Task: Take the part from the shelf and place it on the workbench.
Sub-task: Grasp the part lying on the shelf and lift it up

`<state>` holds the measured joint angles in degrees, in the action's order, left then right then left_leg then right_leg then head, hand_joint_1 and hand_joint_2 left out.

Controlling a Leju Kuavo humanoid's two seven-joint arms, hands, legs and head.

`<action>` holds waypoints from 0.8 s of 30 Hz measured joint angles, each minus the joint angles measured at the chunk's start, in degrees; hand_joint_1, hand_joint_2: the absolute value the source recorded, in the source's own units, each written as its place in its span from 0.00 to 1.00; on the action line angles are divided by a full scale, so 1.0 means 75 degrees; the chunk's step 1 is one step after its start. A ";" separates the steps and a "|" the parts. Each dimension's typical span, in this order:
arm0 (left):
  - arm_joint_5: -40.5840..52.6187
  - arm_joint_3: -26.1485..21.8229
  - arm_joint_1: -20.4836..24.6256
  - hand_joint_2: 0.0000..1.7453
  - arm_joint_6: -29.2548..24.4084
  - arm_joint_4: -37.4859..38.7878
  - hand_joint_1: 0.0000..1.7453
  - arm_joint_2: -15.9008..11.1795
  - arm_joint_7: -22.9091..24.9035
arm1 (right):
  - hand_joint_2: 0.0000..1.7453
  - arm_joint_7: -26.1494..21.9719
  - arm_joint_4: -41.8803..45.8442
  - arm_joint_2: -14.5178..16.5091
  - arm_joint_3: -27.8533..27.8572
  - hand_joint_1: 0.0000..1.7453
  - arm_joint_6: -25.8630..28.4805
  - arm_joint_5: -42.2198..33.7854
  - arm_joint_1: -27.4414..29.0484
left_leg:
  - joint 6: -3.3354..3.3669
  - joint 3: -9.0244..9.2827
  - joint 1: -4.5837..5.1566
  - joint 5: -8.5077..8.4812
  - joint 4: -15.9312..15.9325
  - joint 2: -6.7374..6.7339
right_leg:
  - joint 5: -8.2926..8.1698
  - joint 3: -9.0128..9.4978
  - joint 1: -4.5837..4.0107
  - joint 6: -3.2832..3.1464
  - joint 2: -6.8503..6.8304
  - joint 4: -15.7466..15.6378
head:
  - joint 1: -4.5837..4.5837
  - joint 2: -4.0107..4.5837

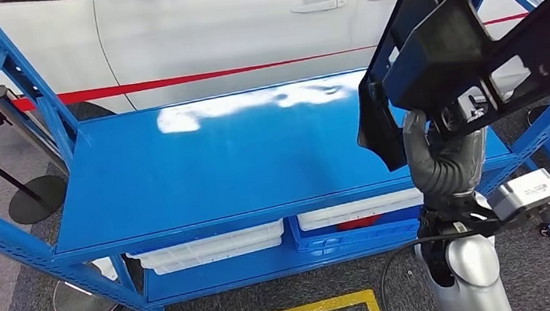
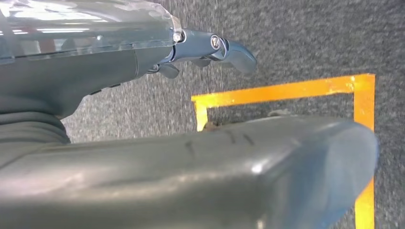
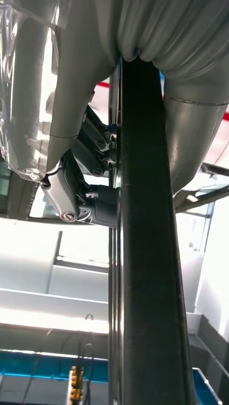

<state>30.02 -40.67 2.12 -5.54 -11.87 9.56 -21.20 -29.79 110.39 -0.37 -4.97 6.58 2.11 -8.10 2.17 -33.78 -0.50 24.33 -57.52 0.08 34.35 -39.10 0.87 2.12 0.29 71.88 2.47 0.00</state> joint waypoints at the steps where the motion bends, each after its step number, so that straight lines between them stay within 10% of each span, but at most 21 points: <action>1: -0.0037 -0.0045 0.0001 0.00 -0.0039 0.0000 0.00 0.0009 0.0008 | 1.00 -0.0073 0.0039 -0.0002 0.0000 1.00 -0.0063 -0.0015 0.0105 | 0.0000 -0.0038 0.0003 -0.0022 -0.0013 -0.0003 | 0.0066 -0.0050 0.0003 0.0013 -0.0001 0.0240 | 0.0000 0.0000; 6: -0.0204 -0.0270 0.0001 0.00 -0.0266 0.0000 0.00 0.0089 0.0026 | 1.00 -0.0400 0.0211 -0.0003 -0.0003 1.00 -0.0311 -0.0151 0.0347 | -0.0110 -0.0229 0.0021 -0.0130 -0.0134 0.0017 | -0.0666 0.1139 -0.0018 -0.0064 -0.0004 -0.1527 | 0.0000 0.0000; 10: -0.0308 -0.0429 -0.0003 0.00 -0.0398 0.0000 0.00 0.0130 0.0049 | 1.00 -0.0530 0.0230 0.0003 -0.0012 1.00 -0.0414 -0.0180 0.0367 | -0.0301 -0.0319 0.0040 -0.0249 -0.0145 0.0034 | -0.0809 0.1131 -0.0041 -0.0265 -0.0003 -0.1810 | 0.0000 0.0000; 16: -0.0426 -0.0625 -0.0020 0.00 -0.0486 0.0000 0.00 0.0133 0.0038 | 1.00 -0.0659 0.0166 0.0031 -0.0031 1.00 -0.0314 -0.0124 0.0415 | -0.0443 -0.0858 0.0005 0.1282 -0.2134 0.0027 | -0.1232 0.0633 -0.0048 -0.0470 -0.0070 -0.1815 | 0.0003 0.0000; 18: -0.0468 -0.0689 -0.0019 0.00 -0.0499 0.0000 0.00 0.0133 0.0027 | 1.00 -0.0670 0.0149 0.0030 -0.0030 1.00 -0.0339 -0.0218 0.0485 | -0.0403 -0.0515 0.0014 0.1069 -0.2043 0.0038 | -0.1366 0.0442 -0.0081 -0.0453 -0.0033 -0.1789 | 0.0003 0.0000; 22: -0.0541 -0.0804 -0.0028 0.00 -0.0531 -0.0001 0.00 0.0103 0.0029 | 1.00 -0.0739 0.0142 0.0027 0.0012 1.00 -0.0693 -0.0837 0.0632 | -0.0142 0.0865 0.0075 0.0771 -0.0130 0.0400 | -0.1646 0.0190 -0.0098 -0.0357 0.0126 -0.1781 | 0.0001 0.0000; 24: -0.0568 -0.0868 -0.0031 0.00 -0.0543 0.0000 0.00 0.0102 0.0054 | 1.00 -0.0822 0.0140 0.0025 0.0133 1.00 -0.0803 -0.1085 0.0764 | -0.0133 0.0979 0.0116 0.0762 0.0155 0.0391 | -0.1798 0.0172 -0.0058 -0.0255 0.0221 -0.1840 | 0.0000 0.0000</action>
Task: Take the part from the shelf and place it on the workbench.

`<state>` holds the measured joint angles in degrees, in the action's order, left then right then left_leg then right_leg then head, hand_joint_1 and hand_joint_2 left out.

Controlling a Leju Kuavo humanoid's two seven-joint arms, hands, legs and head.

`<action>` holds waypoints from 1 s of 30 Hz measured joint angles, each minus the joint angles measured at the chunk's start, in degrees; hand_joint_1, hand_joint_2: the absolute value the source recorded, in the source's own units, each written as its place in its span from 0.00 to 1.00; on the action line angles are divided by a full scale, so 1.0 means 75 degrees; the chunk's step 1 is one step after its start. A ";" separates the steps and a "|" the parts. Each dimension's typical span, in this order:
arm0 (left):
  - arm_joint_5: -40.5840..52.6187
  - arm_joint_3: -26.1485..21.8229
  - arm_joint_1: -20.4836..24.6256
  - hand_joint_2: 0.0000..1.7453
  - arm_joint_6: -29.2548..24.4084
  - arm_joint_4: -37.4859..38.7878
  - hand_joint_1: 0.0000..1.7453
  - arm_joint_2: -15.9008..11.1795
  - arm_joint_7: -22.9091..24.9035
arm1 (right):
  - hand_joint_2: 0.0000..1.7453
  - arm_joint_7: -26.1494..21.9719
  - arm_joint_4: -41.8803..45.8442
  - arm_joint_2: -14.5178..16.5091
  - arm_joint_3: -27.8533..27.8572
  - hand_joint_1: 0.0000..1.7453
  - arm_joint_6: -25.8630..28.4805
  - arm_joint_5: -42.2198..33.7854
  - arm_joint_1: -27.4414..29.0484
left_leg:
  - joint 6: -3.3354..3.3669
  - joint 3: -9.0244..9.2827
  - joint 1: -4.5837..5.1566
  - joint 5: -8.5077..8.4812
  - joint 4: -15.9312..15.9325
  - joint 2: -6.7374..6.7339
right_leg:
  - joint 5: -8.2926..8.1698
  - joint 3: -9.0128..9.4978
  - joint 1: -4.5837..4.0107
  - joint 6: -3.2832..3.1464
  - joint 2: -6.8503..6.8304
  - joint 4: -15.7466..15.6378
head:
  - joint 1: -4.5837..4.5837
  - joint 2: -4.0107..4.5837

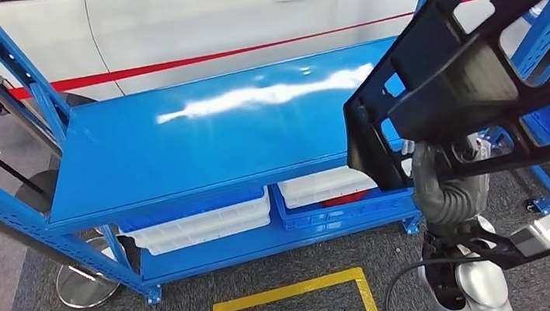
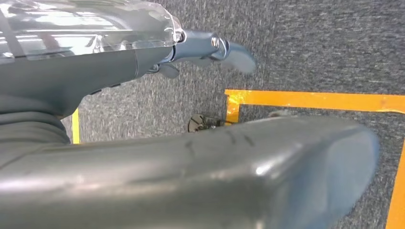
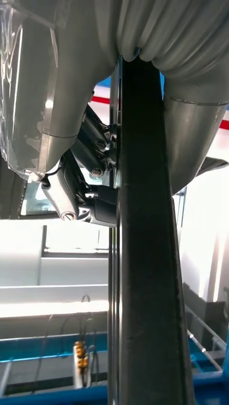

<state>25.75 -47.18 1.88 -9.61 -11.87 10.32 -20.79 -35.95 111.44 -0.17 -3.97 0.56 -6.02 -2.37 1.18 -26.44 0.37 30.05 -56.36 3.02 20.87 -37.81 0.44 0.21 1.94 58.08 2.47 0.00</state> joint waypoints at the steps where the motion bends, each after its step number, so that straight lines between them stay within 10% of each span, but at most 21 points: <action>1: -0.0011 -0.0028 0.0005 0.00 -0.0012 0.0001 0.00 0.0008 0.0030 | 1.00 -0.0036 -0.0003 -0.0002 0.0096 1.00 -0.0034 -0.0088 0.0092 | 0.0023 -0.0027 -0.0008 -0.0081 0.0052 -0.0073 | -0.0045 -0.0008 0.0015 0.0050 0.0043 -0.0026 | 0.0000 0.0000; 3: -0.0052 -0.0081 0.0012 0.00 -0.0076 0.0004 0.00 0.0023 0.0122 | 1.00 -0.0101 -0.0012 -0.0011 0.0350 1.00 -0.0109 -0.0222 0.0286 | 0.0111 -0.0097 -0.0052 -0.0270 0.0177 -0.0244 | 0.0233 -0.0116 0.0021 0.0117 0.0027 0.0153 | -0.0001 0.0000; 6: -0.0111 -0.0190 0.0015 0.00 -0.0239 0.0007 0.00 0.0033 0.0328 | 1.00 -0.0150 -0.0088 -0.0017 0.0851 1.00 -0.0237 -0.0391 0.0617 | 0.0171 -0.0335 -0.0078 -0.0507 0.0206 -0.0508 | 0.1298 -0.0470 0.0097 0.0241 -0.0147 0.1411 | -0.0002 0.0000; 8: -0.0126 -0.0241 0.0017 0.00 -0.0296 0.0007 0.00 0.0044 0.0434 | 1.00 -0.0157 -0.0171 -0.0017 0.1218 1.00 -0.0311 -0.0473 0.0825 | 0.0130 -0.0546 -0.0085 -0.0625 0.0155 -0.0693 | 0.1402 -0.0507 0.0170 0.0361 -0.0201 0.2080 | -0.0003 0.0000; 12: -0.0087 -0.0285 0.0033 0.00 -0.0319 0.0007 0.00 0.0086 0.0540 | 1.00 -0.0116 -0.0255 -0.0009 0.1931 1.00 -0.0363 -0.0501 0.1115 | -0.0015 -0.0938 -0.0106 -0.0728 -0.0139 -0.1020 | 0.0944 0.0741 0.0256 0.0498 -0.0644 0.0757 | -0.0002 0.0000; 16: 0.0055 -0.0289 0.0032 0.00 -0.0294 0.0007 0.00 0.0106 0.0622 | 1.00 -0.0079 -0.0167 0.0065 0.2507 1.00 -0.0500 -0.0419 0.1509 | -0.0229 -0.1043 -0.0106 -0.0792 -0.0297 -0.1232 | 0.1104 0.1068 0.0154 0.0173 -0.0767 0.0056 | 0.0016 0.0000; 19: 0.0197 -0.0282 -0.0016 0.00 -0.0292 0.0009 0.00 0.0107 0.0659 | 1.00 -0.0037 -0.0003 0.0236 0.2896 1.00 -0.0693 -0.0272 0.1787 | -0.0375 -0.1220 -0.0165 -0.0178 -0.0789 -0.0808 | 0.0881 0.0836 0.0135 -0.0078 -0.0547 0.0044 | 0.0016 0.0000; 21: 0.0289 -0.0262 -0.0063 0.00 -0.0310 0.0009 0.00 0.0103 0.0665 | 1.00 -0.0012 0.0136 0.0387 0.3081 1.00 -0.0854 -0.0134 0.1937 | -0.0356 -0.1430 -0.0153 0.0568 -0.1696 -0.0530 | 0.0722 0.0634 0.0082 -0.0157 -0.0355 0.0051 | 0.0017 0.0000; 23: 0.0343 -0.0241 -0.0080 0.00 -0.0356 0.0009 0.00 0.0090 0.0678 | 1.00 -0.0009 0.0261 0.0534 0.3235 1.00 -0.1001 -0.0017 0.2128 | -0.0265 -0.1442 -0.0116 0.0826 -0.2323 -0.0467 | 0.0554 0.0416 0.0010 -0.0191 -0.0139 0.0063 | 0.0017 0.0000; 27: 0.0372 -0.0231 -0.0056 0.00 -0.0478 0.0004 0.00 -0.0003 0.0725 | 1.00 -0.0035 0.0498 0.0782 0.3451 1.00 -0.1277 0.0098 0.2464 | 0.0131 -0.0213 0.0057 0.0205 -0.0863 -0.0092 | 0.0239 0.0091 -0.0101 -0.0195 0.0272 0.0073 | 0.0015 0.0000; 30: 0.0384 -0.0231 -0.0045 0.00 -0.0525 -0.0004 0.00 -0.0115 0.0743 | 1.00 -0.0106 0.0597 0.0945 0.3542 1.00 -0.1474 0.0083 0.2634 | 0.0222 0.0330 0.0124 0.0187 0.0090 0.0182 | -0.0013 0.0007 -0.0059 -0.0094 0.0522 0.0016 | 0.0009 0.0000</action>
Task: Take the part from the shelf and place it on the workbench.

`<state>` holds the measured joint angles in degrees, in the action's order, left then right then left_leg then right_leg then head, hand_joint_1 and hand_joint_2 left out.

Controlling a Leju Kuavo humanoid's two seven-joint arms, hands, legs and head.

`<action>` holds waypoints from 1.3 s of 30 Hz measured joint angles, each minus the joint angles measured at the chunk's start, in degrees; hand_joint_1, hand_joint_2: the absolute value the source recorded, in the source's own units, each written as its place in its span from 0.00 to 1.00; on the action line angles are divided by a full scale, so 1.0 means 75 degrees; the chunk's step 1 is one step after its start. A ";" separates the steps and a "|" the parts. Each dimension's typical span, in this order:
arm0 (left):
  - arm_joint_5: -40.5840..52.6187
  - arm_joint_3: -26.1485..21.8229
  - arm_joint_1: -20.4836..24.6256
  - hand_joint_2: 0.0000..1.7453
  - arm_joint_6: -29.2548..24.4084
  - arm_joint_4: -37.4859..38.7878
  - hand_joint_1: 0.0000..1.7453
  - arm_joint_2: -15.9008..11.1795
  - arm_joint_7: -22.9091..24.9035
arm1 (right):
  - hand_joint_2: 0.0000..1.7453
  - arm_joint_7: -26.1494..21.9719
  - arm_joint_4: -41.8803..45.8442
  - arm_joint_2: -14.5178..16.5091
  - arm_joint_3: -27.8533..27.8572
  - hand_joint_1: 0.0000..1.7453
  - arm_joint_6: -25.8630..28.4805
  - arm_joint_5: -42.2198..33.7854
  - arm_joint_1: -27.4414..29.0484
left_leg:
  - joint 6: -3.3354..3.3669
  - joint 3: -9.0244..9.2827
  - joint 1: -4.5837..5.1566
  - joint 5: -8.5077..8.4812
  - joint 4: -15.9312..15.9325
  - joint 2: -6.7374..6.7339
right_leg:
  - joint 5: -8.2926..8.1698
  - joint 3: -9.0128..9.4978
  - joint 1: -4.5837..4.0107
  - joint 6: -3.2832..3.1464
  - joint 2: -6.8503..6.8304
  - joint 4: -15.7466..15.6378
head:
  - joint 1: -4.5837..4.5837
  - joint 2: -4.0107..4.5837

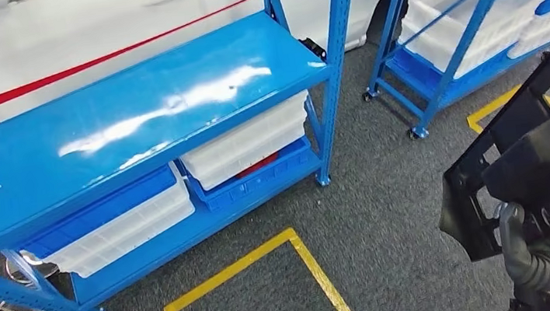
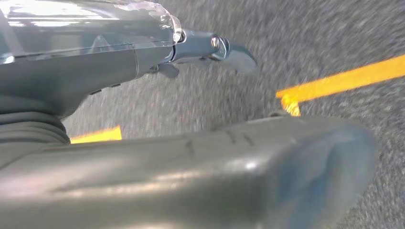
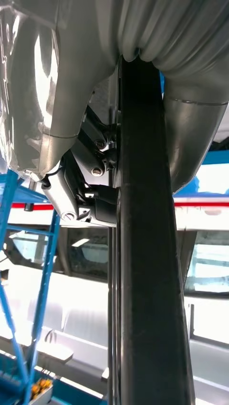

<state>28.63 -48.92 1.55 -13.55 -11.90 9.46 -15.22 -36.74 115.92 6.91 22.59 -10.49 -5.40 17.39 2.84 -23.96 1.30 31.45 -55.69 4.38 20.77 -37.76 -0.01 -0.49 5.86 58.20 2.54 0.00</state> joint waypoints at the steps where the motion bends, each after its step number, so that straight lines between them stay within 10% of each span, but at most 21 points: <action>1: 0.0001 -0.0001 0.0002 0.00 -0.0007 0.0000 0.00 -0.0025 -0.0006 | 1.00 -0.0026 0.0018 0.0050 0.0038 1.00 -0.0080 -0.0021 0.0069 | -0.0025 -0.0030 -0.0002 -0.0077 0.0061 -0.0077 | -0.0090 -0.0006 0.0020 0.0056 0.0099 -0.0043 | 0.0000 0.0000; 3: -0.0023 -0.0015 0.0009 0.00 -0.0017 -0.0001 0.00 -0.0092 -0.0023 | 1.00 -0.0093 0.0040 0.0131 0.0138 1.00 -0.0239 -0.0103 0.0209 | 0.0003 -0.0098 -0.0029 -0.0277 0.0204 -0.0278 | 0.0033 -0.0095 0.0003 0.0125 -0.0003 0.0039 | -0.0001 0.0000; 7: -0.0070 -0.0076 -0.0042 0.00 -0.0015 -0.0002 0.00 -0.0283 -0.0015 | 1.00 -0.0170 0.0022 0.0186 0.0309 1.00 -0.0450 -0.0260 0.0294 | -0.0011 -0.0441 -0.0062 -0.0617 0.0267 -0.0790 | 0.1378 -0.0508 0.0101 0.0267 -0.0656 0.1610 | -0.0005 0.0000; 9: -0.0079 -0.0120 -0.0046 0.00 -0.0012 -0.0002 0.00 -0.0386 0.0011 | 1.00 -0.0197 -0.0011 0.0200 0.0392 1.00 -0.0495 -0.0334 0.0315 | -0.0077 -0.0670 -0.0084 -0.0711 0.0189 -0.1041 | 0.1290 -0.0439 0.0236 0.0392 -0.0752 0.2115 | -0.0004 0.0000; 12: -0.0098 -0.0188 -0.0030 0.00 -0.0018 -0.0009 0.00 -0.0590 0.0096 | 1.00 -0.0229 -0.0027 0.0200 0.0495 1.00 -0.0510 -0.0448 0.0311 | -0.0232 -0.1012 -0.0144 -0.0764 -0.0065 -0.1346 | 0.0881 0.0554 0.0400 0.0596 -0.1102 0.1131 | -0.0008 0.0000; 14: -0.0111 -0.0232 -0.0019 0.00 -0.0023 -0.0025 0.00 -0.0743 0.0170 | 1.00 -0.0246 -0.0025 0.0205 0.0529 1.00 -0.0510 -0.0487 0.0302 | -0.0366 -0.1141 -0.0151 -0.0758 -0.0263 -0.1496 | 0.1143 0.1110 0.0365 0.0506 -0.1339 0.0314 | -0.0001 0.0000; 17: -0.0125 -0.0296 0.0018 0.00 -0.0024 -0.0036 0.00 -0.0880 0.0274 | 1.00 -0.0280 -0.0023 0.0212 0.0568 1.00 -0.0494 -0.0490 0.0323 | -0.0552 -0.1176 -0.0221 -0.0779 -0.0385 -0.1642 | 0.1244 0.1084 0.0259 0.0154 -0.1213 0.0110 | 0.0008 0.0000; 20: -0.0140 -0.0375 -0.0015 0.00 -0.0066 -0.0037 0.00 -0.0972 0.0358 | 1.00 -0.0321 -0.0023 0.0211 0.0580 1.00 -0.0464 -0.0498 0.0299 | -0.0662 -0.1443 -0.0301 -0.0163 -0.1091 -0.1046 | 0.1079 0.0916 0.0219 -0.0075 -0.0983 0.0105 | 0.0009 0.0000; 22: -0.0196 -0.0440 -0.0051 0.00 -0.0146 -0.0037 0.00 -0.1010 0.0330 | 1.00 -0.0324 -0.0032 0.0203 0.0573 1.00 -0.0505 -0.0551 0.0275 | -0.0633 -0.1784 -0.0296 0.0439 -0.2082 -0.0723 | 0.0968 0.0773 0.0154 -0.0146 -0.0793 0.0112 | 0.0011 0.0000; 24: -0.0317 -0.0536 -0.0056 0.00 -0.0301 -0.0037 0.00 -0.0997 0.0072 | 1.00 -0.0266 -0.0104 0.0128 0.0492 1.00 -0.0612 -0.0648 0.0197 | -0.0542 -0.1847 -0.0257 0.0525 -0.2490 -0.0642 | 0.0862 0.0644 0.0080 -0.0178 -0.0569 0.0119 | 0.0011 0.0000; 30: -0.0315 -0.0709 0.0190 0.00 -0.0732 -0.0035 0.00 -0.0484 -0.0642 | 1.00 -0.0291 -0.0962 -0.0668 -0.0516 1.00 0.0465 -0.0880 -0.0695 | -0.0166 -0.0587 -0.0046 -0.0346 -0.0259 0.0006 | 0.0598 0.0464 0.0082 -0.0038 0.0036 0.0111 | 0.0009 0.0000; 33: -0.0335 -0.0747 0.0208 0.00 -0.0594 -0.0034 0.00 -0.0410 -0.0624 | 1.00 -0.0337 -0.0983 -0.0940 -0.0763 1.00 0.0578 -0.0918 -0.0618 | -0.0119 -0.0549 -0.0068 -0.0462 -0.0059 -0.0235 | 0.0568 0.0386 0.0085 0.0072 0.0011 0.0151 | 0.0009 0.0000; 36: -0.0303 -0.0767 0.0167 0.00 -0.0644 -0.0034 0.00 -0.0370 -0.0619 | 1.00 -0.0320 -0.1006 -0.1155 -0.0937 1.00 0.0638 -0.0842 -0.0630 | -0.0039 -0.0585 -0.0101 -0.0591 0.0081 -0.0560 | 0.1207 -0.0094 0.0081 0.0156 -0.0592 0.1104 | 0.0006 0.0000; 39: -0.0312 -0.0787 0.0132 0.00 -0.0590 -0.0034 0.00 -0.0311 -0.0652 | 1.00 -0.0309 -0.1067 -0.1275 -0.1111 1.00 0.0727 -0.0738 -0.0602 | -0.0052 -0.0674 -0.0104 -0.0610 0.0050 -0.0895 | 0.1575 -0.0473 0.0179 0.0293 -0.0727 0.2067 | 0.0007 0.0000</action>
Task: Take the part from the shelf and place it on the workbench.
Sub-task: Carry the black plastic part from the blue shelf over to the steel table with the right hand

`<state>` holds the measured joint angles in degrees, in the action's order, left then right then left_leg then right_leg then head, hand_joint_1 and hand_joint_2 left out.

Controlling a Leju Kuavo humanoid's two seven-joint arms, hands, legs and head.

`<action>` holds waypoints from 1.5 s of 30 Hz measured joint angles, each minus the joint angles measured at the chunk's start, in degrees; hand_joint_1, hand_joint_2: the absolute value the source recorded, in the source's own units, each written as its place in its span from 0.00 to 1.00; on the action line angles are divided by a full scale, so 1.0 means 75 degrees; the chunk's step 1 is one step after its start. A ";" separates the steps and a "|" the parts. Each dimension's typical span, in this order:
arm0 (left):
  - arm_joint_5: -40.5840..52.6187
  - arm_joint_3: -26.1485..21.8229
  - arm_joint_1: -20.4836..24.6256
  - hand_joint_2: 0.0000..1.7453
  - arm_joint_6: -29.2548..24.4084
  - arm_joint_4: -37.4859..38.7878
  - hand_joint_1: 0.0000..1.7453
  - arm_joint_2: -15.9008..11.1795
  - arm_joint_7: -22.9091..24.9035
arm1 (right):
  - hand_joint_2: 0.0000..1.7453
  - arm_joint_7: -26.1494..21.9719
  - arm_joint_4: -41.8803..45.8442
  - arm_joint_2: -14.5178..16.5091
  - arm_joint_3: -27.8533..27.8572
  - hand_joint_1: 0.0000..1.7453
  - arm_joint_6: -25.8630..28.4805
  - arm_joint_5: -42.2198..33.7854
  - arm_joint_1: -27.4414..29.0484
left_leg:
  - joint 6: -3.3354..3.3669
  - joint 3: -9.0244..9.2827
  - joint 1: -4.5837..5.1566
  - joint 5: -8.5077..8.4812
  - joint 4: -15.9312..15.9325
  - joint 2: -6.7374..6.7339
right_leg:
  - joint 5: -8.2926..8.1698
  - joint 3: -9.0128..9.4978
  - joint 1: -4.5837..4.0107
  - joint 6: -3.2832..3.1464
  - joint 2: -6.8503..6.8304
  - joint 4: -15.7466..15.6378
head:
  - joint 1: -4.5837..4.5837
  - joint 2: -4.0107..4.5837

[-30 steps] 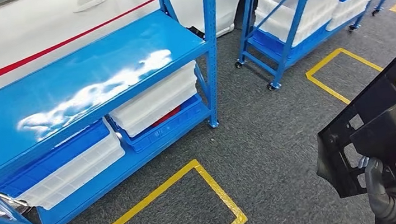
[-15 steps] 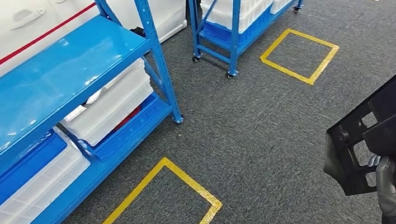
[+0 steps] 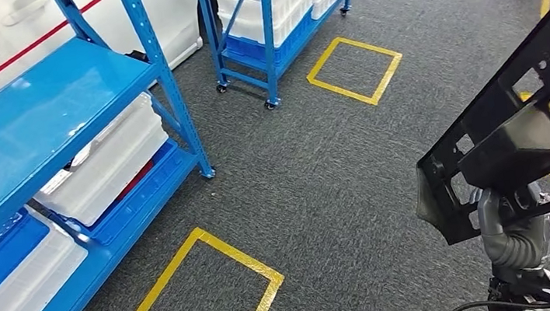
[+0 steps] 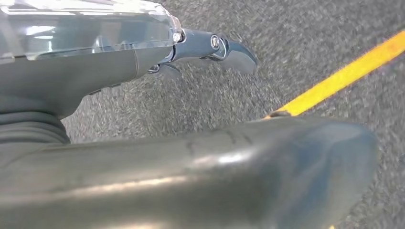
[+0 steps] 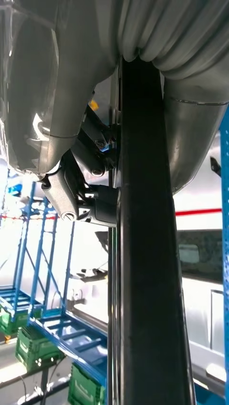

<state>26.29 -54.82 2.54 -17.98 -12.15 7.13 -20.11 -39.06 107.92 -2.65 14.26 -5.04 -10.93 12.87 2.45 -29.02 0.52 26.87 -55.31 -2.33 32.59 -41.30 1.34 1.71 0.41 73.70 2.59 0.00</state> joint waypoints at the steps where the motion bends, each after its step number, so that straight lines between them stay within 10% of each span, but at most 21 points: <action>1: -0.0024 -0.0014 -0.0001 0.00 0.0101 0.0001 0.00 0.0025 -0.0009 | 1.00 0.0000 -0.0025 -0.0047 -0.0061 1.00 0.0038 0.0016 0.0010 | -0.0018 -0.0020 -0.0007 0.0008 -0.0026 -0.0108 | -0.0141 0.0138 0.0035 0.0040 -0.0044 -0.0180 | 0.0000 0.0000; 5: -0.0056 -0.0044 -0.0003 0.00 0.0393 0.0006 0.00 0.0088 0.0001 | 1.00 0.0001 -0.0098 -0.0221 -0.0267 1.00 0.0160 0.0104 0.0012 | -0.0205 -0.0094 -0.0004 0.0135 -0.0238 -0.0451 | -0.0702 0.1106 0.0036 -0.0001 -0.0570 -0.1844 | 0.0000 0.0000; 8: -0.0052 -0.0051 0.0013 0.00 0.0439 0.0006 0.00 0.0128 0.0036 | 1.00 0.0001 -0.0140 -0.0298 -0.0394 1.00 0.0225 0.0135 0.0068 | -0.0344 -0.0076 -0.0007 0.0184 -0.0281 -0.0638 | -0.0726 0.1083 -0.0016 -0.0192 -0.0401 -0.1922 | 0.0001 0.0000; 12: 0.0004 -0.0069 -0.0007 0.00 0.0463 0.0006 0.00 0.0154 0.0175 | 1.00 -0.0015 -0.0160 -0.0383 -0.0546 1.00 0.0364 0.0131 0.0140 | -0.0483 -0.0467 -0.0094 0.0866 -0.1245 0.0055 | -0.0819 0.0992 -0.0005 -0.0367 -0.0083 -0.1955 | -0.0001 0.0000; 15: 0.0052 -0.0085 -0.0055 0.00 0.0563 0.0008 0.00 0.0165 0.0253 | 1.00 -0.0018 -0.0167 -0.0401 -0.0618 1.00 0.0411 0.0111 0.0229 | -0.0468 -0.1015 -0.0099 0.1332 -0.2475 0.0247 | -0.0861 0.0924 -0.0043 -0.0416 0.0214 -0.1951 | 0.0000 0.0000; 19: 0.0126 -0.0090 -0.0069 0.00 0.0693 0.0009 0.00 0.0165 0.0271 | 1.00 -0.0025 -0.0149 -0.0404 -0.0628 1.00 0.0419 0.0108 0.0345 | -0.0339 -0.0314 -0.0102 0.0432 -0.0997 0.0669 | -0.0904 0.0926 -0.0058 -0.0361 0.0646 -0.1939 | -0.0001 0.0000; 21: 0.0178 -0.0088 -0.0073 0.00 0.0740 0.0009 0.00 0.0167 0.0263 | 1.00 -0.0036 -0.0110 -0.0403 -0.0625 1.00 0.0419 0.0108 0.0407 | -0.0297 -0.0050 -0.0090 0.0263 -0.0387 0.0953 | -0.0949 0.0879 -0.0038 -0.0279 0.0838 -0.1933 | -0.0001 0.0000; 23: 0.0222 -0.0082 -0.0063 0.00 0.0788 0.0009 0.00 0.0173 0.0254 | 1.00 -0.0042 -0.0058 -0.0401 -0.0609 1.00 0.0411 0.0108 0.0522 | -0.0261 -0.0011 -0.0065 0.0262 -0.0286 0.0853 | -0.1017 0.0820 -0.0008 -0.0162 0.1028 -0.1965 | 0.0001 0.0000; 26: 0.0248 -0.0060 -0.0058 0.00 0.0856 0.0009 0.00 0.0195 0.0233 | 1.00 -0.0033 0.0015 -0.0393 -0.0533 1.00 0.0338 0.0108 0.0687 | -0.0112 0.0035 -0.0081 0.0130 -0.0123 0.0513 | -0.0765 0.0606 -0.0035 -0.0091 0.0608 -0.1596 | -0.0003 0.0000; 30: 0.0255 -0.0047 -0.0084 0.00 0.0864 0.0009 0.00 0.0211 0.0225 | 1.00 -0.0007 0.0044 -0.0353 -0.0468 1.00 0.0264 0.0108 0.0750 | -0.0048 -0.0020 -0.0030 0.0103 -0.0099 0.0027 | 0.0042 -0.0098 -0.0025 -0.0024 0.0015 0.0023 | -0.0007 0.0000; 36: 0.0339 -0.0002 -0.0078 0.00 0.0947 0.0009 0.00 0.0280 0.0243 | 1.00 0.0037 0.0074 -0.0226 -0.0322 1.00 0.0078 0.0111 0.0781 | -0.0209 -0.0022 0.0018 0.0249 -0.0251 -0.0544 | -0.0688 0.1099 -0.0073 -0.0091 -0.0640 -0.1891 | -0.0007 0.0000; 39: 0.0396 0.0037 -0.0057 0.00 0.0997 0.0009 0.00 0.0289 0.0262 | 1.00 0.0066 0.0122 -0.0095 -0.0122 1.00 -0.0130 0.0135 0.0846 | -0.0324 0.0035 0.0013 0.0306 -0.0273 -0.0709 | -0.0704 0.1076 -0.0096 -0.0235 -0.0437 -0.1967 | -0.0007 0.0000; 45: 0.0506 0.0076 -0.0104 0.00 0.1094 0.0009 0.00 0.0291 0.0309 | 1.00 0.0107 0.0235 0.0229 0.0253 1.00 -0.0437 0.0230 0.0904 | -0.0459 -0.0846 -0.0091 0.1397 -0.2348 0.0228 | -0.0805 0.1032 -0.0076 -0.0420 0.0150 -0.2025 | -0.0004 0.0000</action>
<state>30.08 -54.24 1.76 -9.77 -12.09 9.32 -17.80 -38.25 109.68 -0.93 16.16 -8.32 -9.21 19.66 -0.99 -35.37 -0.16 37.35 -72.92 -0.62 26.55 -33.57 0.77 -1.44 1.53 58.51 2.56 0.00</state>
